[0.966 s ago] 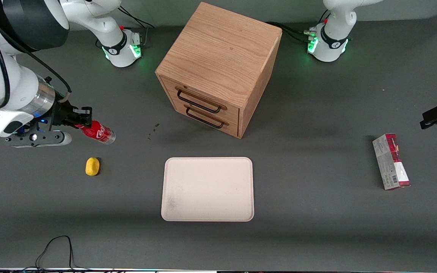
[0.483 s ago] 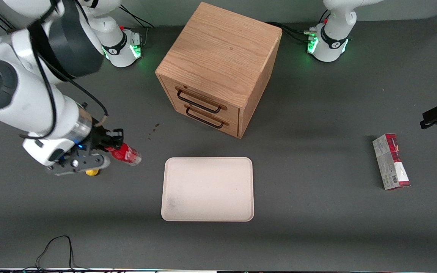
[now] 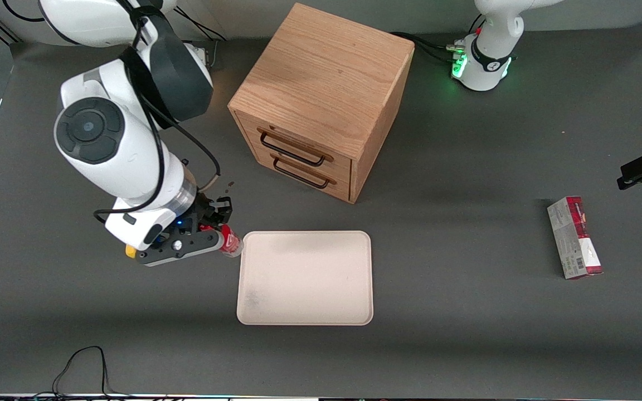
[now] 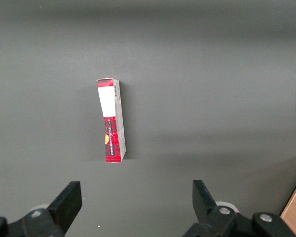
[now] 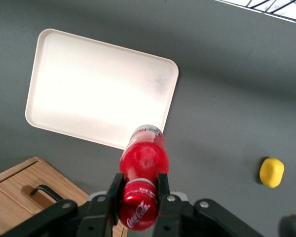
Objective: Place coke bottle on tray
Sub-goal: 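Lift the bottle and carry it over the white tray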
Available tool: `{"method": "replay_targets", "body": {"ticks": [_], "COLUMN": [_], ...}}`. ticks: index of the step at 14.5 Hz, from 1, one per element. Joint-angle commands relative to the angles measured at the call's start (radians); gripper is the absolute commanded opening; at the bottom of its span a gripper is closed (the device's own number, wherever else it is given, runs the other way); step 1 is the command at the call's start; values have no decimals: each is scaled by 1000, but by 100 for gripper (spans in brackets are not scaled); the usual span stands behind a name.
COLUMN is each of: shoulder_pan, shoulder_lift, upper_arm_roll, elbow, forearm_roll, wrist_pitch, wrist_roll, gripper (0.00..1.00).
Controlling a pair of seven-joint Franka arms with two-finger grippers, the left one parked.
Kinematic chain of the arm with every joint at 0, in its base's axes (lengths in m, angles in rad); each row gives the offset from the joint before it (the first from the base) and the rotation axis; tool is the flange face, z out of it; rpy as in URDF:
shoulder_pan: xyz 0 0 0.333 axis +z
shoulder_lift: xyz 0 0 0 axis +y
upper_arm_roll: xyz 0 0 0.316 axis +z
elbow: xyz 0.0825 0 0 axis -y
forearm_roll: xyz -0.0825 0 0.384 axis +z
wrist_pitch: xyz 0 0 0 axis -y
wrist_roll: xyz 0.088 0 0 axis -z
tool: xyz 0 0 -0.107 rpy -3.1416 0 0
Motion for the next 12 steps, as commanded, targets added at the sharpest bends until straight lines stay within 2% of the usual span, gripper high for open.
{"method": "replay_targets", "body": {"ticks": [1, 7, 12], "shoulder_pan": [-9, -19, -19], "shoulder_lift": [73, 203, 301], "upper_arm_roll": [-8, -14, -14], "elbow": [55, 50, 40], "forearm_roll": [-17, -17, -17], "wrist_pitch": [52, 236, 330], "wrist_roll": [-10, -10, -1], "gripper": [0, 0, 0]}}
